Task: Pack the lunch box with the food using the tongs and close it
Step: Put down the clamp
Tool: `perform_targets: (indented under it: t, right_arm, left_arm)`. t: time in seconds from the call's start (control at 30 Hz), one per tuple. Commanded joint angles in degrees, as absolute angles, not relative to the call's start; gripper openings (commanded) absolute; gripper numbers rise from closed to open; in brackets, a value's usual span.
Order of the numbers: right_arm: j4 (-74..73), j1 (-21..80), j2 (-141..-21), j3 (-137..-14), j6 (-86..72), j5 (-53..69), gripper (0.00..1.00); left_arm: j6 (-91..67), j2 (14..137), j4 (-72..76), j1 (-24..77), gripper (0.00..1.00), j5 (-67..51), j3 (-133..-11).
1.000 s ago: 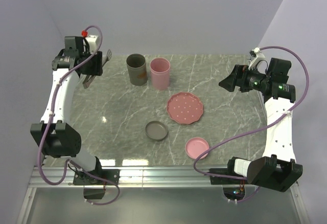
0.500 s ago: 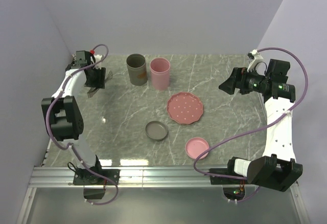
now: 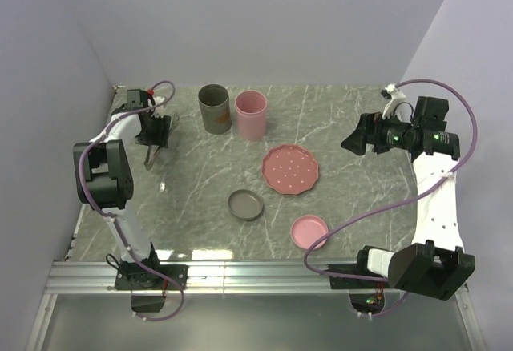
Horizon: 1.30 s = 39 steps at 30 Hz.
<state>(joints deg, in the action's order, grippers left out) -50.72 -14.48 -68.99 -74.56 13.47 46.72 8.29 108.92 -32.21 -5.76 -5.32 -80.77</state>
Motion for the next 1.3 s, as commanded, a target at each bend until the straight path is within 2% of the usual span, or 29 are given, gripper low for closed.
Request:
perform_targets:
  t: [0.0,0.13,0.3,0.37,0.77,0.8,1.1,1.27]
  right_arm:
    - [-54.6,-13.5,-69.6,-75.7,17.8,48.5,1.0]
    - [-55.1,-10.8,-69.0,-74.5,19.8,46.9,1.0]
    - [-54.8,-6.7,-67.6,-74.2,20.0,42.8,1.0]
    - [-55.6,-4.1,-67.1,-74.6,20.7,41.8,1.0]
    - [-54.9,6.2,-65.0,-72.4,20.7,33.6,1.0]
    - [-54.8,6.6,-65.1,-72.5,20.6,33.4,1.0]
    - [-56.6,9.7,-65.9,-73.9,21.6,30.3,1.0]
    - [-57.7,14.1,-65.6,-73.6,22.5,27.8,1.0]
  left_arm:
    - [8.5,109.9,-29.7,-5.6,0.64,-4.9,-80.3]
    - [8.7,110.8,-29.7,-5.6,0.71,-4.6,-80.0]
    - [8.9,111.6,-29.9,-5.7,0.75,-4.8,-79.6]
    - [8.8,111.7,-30.1,-5.6,0.8,-5.4,-79.5]
    - [8.4,110.8,-31.9,-5.6,0.84,-6.2,-80.1]
    - [8.6,110.7,-32.1,-5.7,0.99,-6.3,-80.1]
    - [8.0,107.2,-34.5,-5.6,0.99,-8.2,-82.8]
    - [7.2,101.6,-37.6,-5.7,0.99,-14.0,-86.0]
